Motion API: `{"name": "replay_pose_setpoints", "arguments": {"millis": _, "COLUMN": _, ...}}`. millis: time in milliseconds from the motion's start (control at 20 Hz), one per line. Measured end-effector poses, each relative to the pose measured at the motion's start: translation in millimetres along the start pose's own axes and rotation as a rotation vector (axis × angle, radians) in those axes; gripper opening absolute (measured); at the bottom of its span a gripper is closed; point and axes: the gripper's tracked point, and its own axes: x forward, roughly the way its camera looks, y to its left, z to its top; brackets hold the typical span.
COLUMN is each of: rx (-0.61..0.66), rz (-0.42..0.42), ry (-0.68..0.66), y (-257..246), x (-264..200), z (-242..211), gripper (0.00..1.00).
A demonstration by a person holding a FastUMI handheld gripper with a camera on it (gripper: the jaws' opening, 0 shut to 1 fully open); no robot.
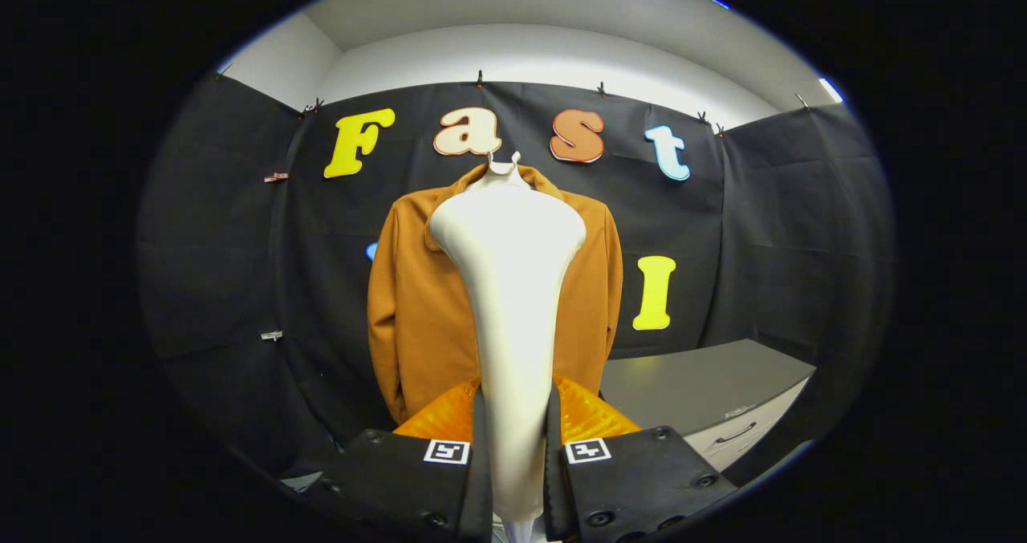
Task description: Iron the clothes twice with a garment steamer, once on the left side and once on the right side.
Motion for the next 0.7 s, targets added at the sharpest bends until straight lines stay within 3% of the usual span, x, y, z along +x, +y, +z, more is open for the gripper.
{"name": "replay_pose_setpoints", "arguments": {"millis": 700, "rx": 0.017, "rz": -0.012, "ry": -0.05, "y": -15, "x": -23, "z": 33, "gripper": 0.28}}
